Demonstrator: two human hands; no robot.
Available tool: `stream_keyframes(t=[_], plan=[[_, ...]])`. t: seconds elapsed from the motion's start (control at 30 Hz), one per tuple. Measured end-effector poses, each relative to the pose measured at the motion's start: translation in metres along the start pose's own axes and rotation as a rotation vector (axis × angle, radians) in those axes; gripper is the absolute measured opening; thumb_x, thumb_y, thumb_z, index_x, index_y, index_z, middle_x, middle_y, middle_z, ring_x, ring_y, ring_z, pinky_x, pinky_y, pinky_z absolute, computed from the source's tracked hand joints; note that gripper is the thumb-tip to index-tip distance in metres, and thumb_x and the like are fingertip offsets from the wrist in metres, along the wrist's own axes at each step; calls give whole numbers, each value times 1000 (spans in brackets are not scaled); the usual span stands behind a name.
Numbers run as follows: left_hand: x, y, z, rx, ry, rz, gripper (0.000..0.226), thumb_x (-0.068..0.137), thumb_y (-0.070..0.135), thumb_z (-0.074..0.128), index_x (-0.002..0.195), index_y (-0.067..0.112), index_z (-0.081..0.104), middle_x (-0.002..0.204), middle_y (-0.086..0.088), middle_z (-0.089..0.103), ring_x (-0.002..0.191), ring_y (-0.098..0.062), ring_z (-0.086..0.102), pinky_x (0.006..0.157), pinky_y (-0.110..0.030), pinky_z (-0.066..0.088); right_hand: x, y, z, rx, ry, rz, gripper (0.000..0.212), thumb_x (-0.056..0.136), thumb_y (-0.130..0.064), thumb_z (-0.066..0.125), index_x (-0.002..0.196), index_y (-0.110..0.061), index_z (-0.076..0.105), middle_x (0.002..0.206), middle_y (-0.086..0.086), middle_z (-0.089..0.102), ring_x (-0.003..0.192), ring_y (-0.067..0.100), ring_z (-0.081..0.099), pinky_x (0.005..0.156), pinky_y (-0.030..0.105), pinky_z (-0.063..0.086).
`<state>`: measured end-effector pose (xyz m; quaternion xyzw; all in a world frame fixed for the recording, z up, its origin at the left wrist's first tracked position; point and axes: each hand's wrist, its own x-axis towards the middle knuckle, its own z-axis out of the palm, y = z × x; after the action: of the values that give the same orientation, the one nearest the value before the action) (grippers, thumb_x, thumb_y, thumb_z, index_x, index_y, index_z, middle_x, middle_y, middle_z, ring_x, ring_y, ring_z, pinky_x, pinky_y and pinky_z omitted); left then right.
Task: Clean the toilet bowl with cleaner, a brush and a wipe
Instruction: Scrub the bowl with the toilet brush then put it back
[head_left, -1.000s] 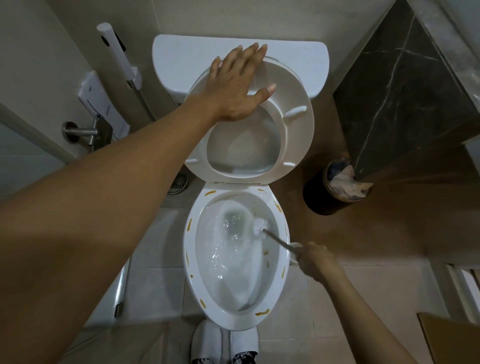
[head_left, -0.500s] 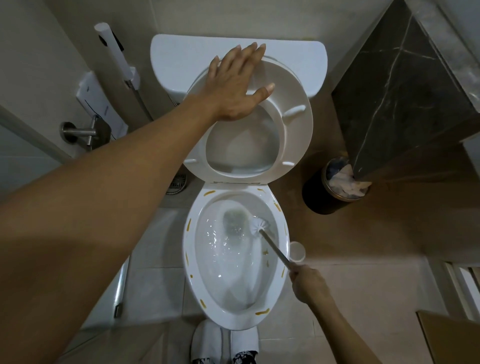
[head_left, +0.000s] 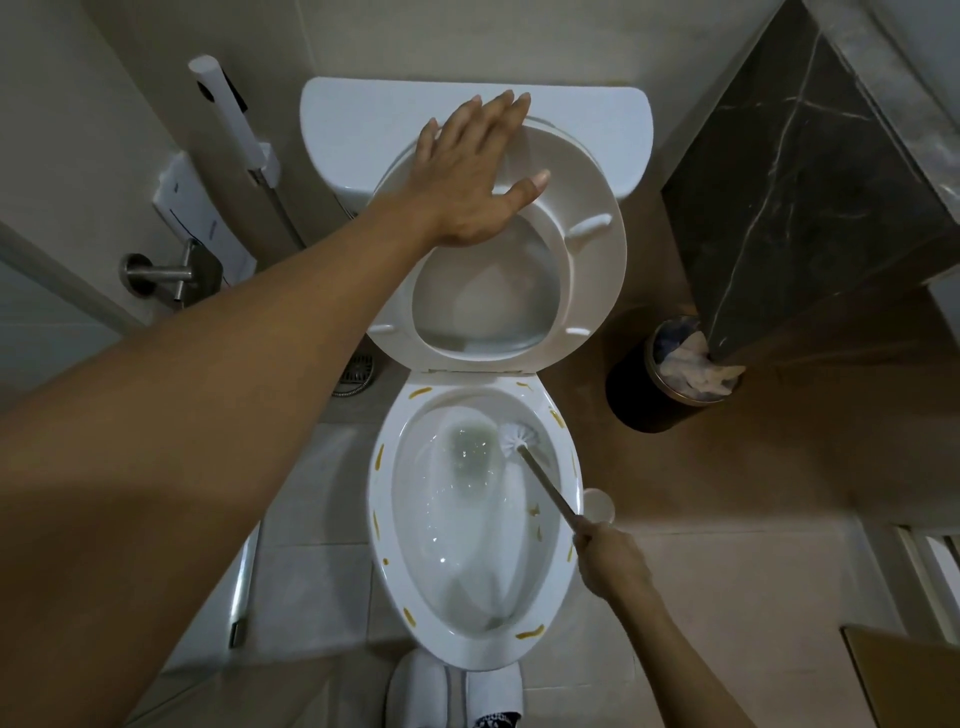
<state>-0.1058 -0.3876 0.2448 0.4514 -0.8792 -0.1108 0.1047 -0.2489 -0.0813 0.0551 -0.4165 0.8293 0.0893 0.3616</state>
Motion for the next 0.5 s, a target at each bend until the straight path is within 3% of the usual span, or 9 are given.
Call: stream_keyframes(t=[0.1, 0.23, 0.4, 0.5], plan=[[0, -1, 1, 4, 5, 3, 71, 96, 57, 28, 152, 25, -2, 160, 3, -2, 147, -20, -6, 116, -48, -4, 15, -24, 2, 46, -19, -16, 37, 102, -28, 32, 131, -21, 54, 110, 7, 63, 100, 24, 61, 84, 36, 52], [1, -1, 1, 0, 14, 3, 71, 96, 57, 28, 152, 25, -2, 160, 3, -1, 147, -20, -5, 116, -48, -3, -1, -13, 0, -23, -49, 4, 35, 101, -23, 33, 128, -19, 55, 110, 7, 62, 91, 22, 59, 77, 31, 49], [2, -1, 4, -10, 16, -5, 71, 96, 58, 28, 152, 26, -2, 160, 5, -2, 147, -20, -6, 115, -47, -4, -13, 3, -21, -166, -53, 1, 35, 102, -24, 35, 132, -21, 53, 120, 7, 60, 109, 25, 60, 89, 34, 50], [2, -1, 3, -19, 11, -7, 71, 96, 58, 27, 152, 26, -2, 160, 5, -1, 147, -19, -6, 115, -47, -5, 5, -22, -22, -133, -52, -27, 35, 102, -17, 33, 132, -11, 49, 123, 10, 58, 112, 28, 59, 92, 36, 50]])
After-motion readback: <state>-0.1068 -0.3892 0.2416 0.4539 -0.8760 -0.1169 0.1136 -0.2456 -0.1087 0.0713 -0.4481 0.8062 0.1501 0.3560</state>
